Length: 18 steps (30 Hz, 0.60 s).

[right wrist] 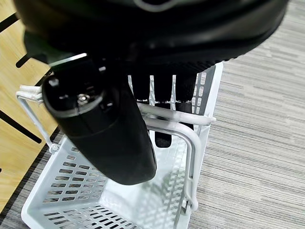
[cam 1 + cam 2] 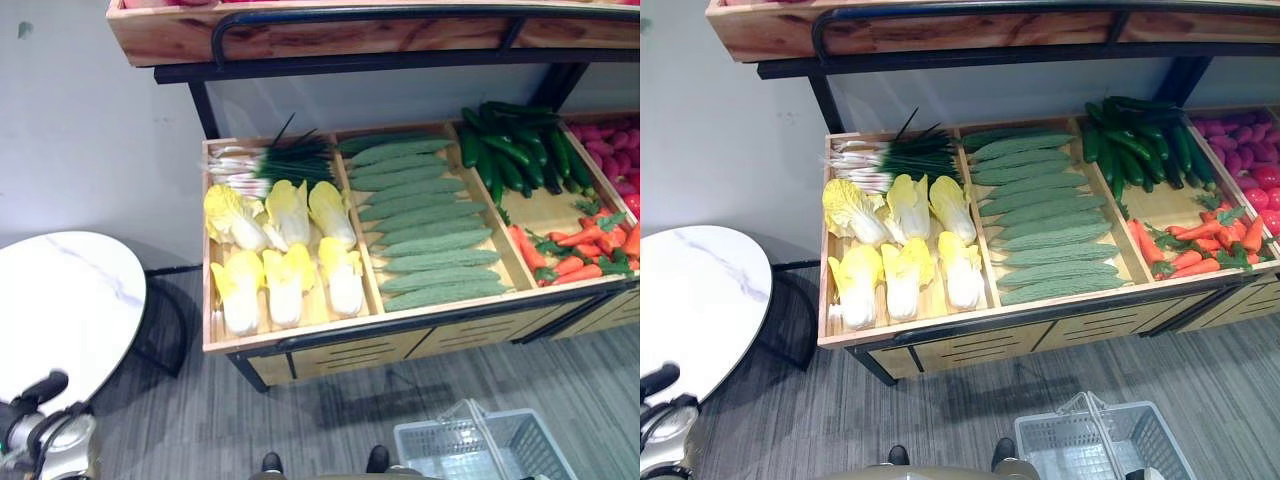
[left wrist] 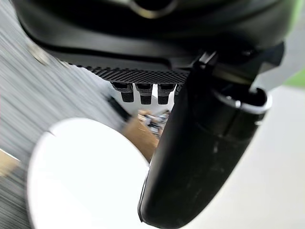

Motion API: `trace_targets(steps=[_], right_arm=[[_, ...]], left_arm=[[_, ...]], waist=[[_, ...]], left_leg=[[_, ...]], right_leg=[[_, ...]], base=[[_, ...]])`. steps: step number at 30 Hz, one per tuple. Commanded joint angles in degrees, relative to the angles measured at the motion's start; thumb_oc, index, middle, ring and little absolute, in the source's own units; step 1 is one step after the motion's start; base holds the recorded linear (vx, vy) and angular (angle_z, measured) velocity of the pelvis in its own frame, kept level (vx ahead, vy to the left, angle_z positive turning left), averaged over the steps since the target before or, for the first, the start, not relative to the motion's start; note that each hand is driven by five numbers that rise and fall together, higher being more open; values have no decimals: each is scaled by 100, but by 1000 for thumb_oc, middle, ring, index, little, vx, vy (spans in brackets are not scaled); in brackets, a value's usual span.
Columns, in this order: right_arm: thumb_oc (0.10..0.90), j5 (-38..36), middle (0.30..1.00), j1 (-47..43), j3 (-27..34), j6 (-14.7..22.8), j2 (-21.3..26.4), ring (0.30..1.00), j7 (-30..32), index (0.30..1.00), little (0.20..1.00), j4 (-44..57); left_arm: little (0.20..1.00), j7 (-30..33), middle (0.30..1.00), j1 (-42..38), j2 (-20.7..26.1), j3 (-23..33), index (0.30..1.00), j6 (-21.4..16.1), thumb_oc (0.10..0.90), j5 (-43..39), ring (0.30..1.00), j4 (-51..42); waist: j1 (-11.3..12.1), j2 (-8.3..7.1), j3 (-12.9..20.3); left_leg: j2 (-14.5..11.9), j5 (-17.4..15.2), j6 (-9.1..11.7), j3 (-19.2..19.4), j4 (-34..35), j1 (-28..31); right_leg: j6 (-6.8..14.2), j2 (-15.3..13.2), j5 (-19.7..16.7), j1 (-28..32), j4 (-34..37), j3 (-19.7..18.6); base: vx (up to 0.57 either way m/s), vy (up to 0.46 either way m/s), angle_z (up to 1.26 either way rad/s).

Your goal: Get the vegetables into the basket

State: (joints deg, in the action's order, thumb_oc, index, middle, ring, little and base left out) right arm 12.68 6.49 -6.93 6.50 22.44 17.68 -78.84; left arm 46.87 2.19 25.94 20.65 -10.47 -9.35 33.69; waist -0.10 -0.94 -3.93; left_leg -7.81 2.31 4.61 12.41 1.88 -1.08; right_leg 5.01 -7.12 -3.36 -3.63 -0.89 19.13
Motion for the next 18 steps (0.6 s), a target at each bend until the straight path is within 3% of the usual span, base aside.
trace_targets(steps=[1,11,18], right_arm=[[400,53,300,-222,50,-68,81,300,299,300,300,-100],[400,160,300,-389,-65,-121,126,300,221,300,300,-39],[400,188,300,-505,-162,-133,105,300,186,300,300,15]], left_arm=[[1000,187,1000,-273,337,106,1000,-444,900,630,1000,-560],[1000,-586,1000,-463,-11,-844,1000,-503,900,1405,1000,-2457],[1000,-1147,1000,-474,-152,-1488,1000,-473,900,1399,1000,-2700]], waist=[[-110,-344,-66],[-209,-357,-90],[-276,-350,-81]], left_leg=[[-235,299,395,-213,312,14],[-249,261,364,-159,312,56],[-288,239,355,-66,312,119]], right_leg=[[610,-510,-318,381,589,-360],[587,-500,-326,353,589,-450],[569,-463,-326,331,589,-548]], base=[[-13,-6,5],[-2,-1,1],[9,-11,-10]])
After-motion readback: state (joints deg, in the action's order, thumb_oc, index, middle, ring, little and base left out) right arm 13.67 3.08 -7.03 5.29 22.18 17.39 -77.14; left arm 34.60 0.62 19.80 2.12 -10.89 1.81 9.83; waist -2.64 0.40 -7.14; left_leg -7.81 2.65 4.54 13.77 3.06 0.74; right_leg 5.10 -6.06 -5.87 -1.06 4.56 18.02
